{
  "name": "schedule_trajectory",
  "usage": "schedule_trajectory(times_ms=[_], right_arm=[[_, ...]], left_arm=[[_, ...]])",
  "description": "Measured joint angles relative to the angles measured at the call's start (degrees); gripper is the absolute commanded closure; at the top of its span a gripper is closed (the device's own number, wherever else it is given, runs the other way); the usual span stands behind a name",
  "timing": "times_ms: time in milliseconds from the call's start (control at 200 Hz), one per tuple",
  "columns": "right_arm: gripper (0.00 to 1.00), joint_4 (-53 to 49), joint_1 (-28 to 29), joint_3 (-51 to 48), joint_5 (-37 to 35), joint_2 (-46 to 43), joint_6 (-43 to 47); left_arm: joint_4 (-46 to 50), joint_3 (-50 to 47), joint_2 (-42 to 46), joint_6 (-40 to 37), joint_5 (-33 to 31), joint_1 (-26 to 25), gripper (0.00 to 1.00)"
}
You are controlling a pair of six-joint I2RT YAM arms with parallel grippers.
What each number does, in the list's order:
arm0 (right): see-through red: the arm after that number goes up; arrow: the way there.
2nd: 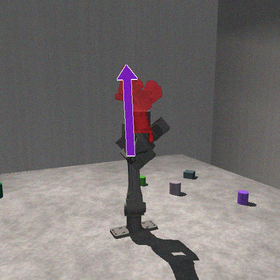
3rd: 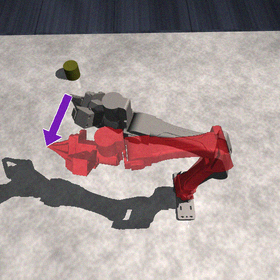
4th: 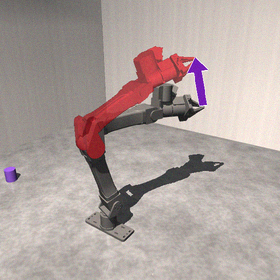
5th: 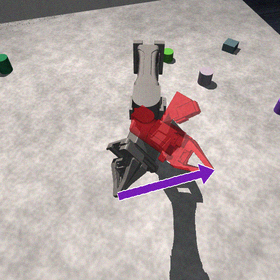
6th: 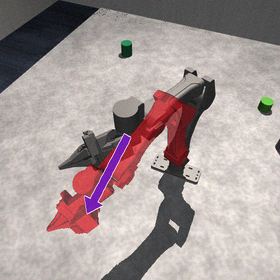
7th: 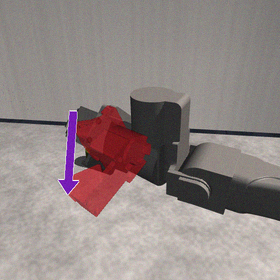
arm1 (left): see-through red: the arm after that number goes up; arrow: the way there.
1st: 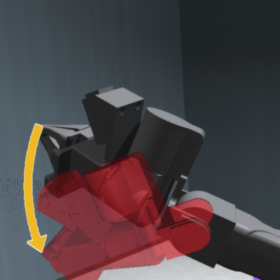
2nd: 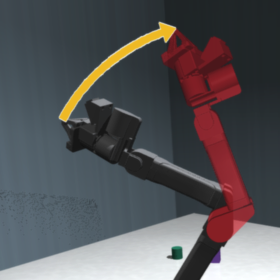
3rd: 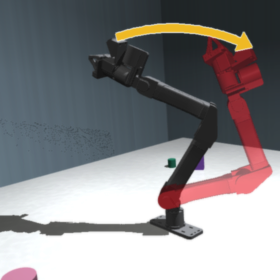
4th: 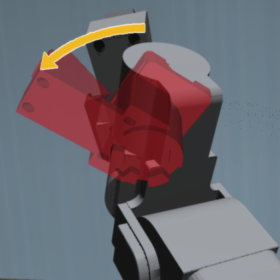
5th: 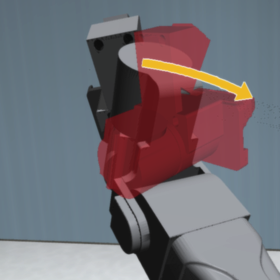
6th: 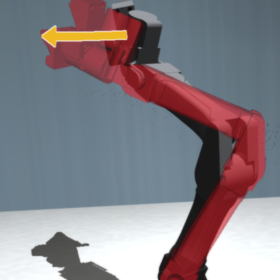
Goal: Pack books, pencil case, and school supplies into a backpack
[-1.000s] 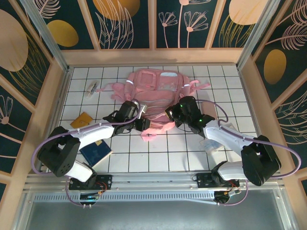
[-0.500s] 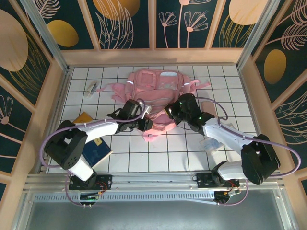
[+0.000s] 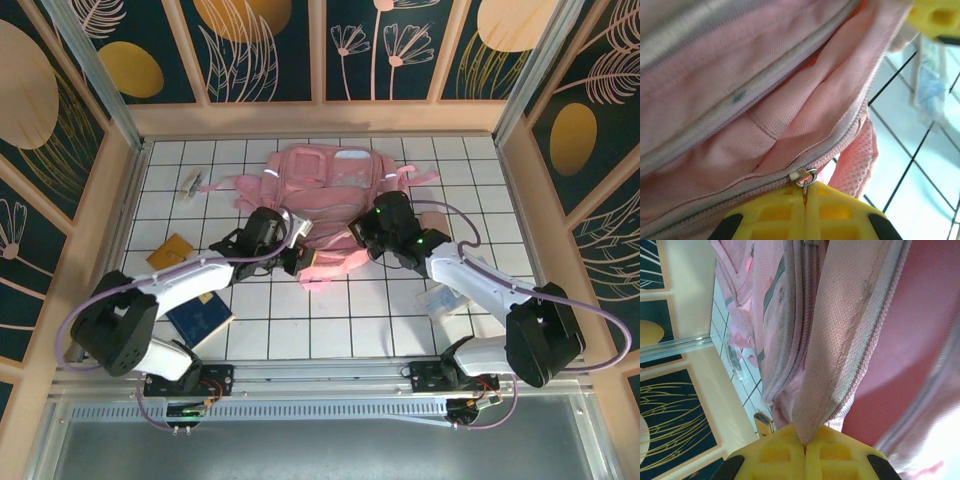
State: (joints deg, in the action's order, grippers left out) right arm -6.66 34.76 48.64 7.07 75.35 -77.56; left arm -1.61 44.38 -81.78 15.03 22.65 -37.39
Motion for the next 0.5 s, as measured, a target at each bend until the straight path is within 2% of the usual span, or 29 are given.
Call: schedule_trajectory(times_ms=[280,500], right_arm=[[1.00,-0.94,-1.57,0.00,2.38,-3.96,7.13],[1.00,-0.90,-2.21,0.31,3.74,-3.19,20.68]], left_arm=[[-4.68,-6.25,12.68,-1.09,-3.58,0.00,1.00],[-8.00,-9.14,13.07,3.32,-1.03,0.00,1.00]])
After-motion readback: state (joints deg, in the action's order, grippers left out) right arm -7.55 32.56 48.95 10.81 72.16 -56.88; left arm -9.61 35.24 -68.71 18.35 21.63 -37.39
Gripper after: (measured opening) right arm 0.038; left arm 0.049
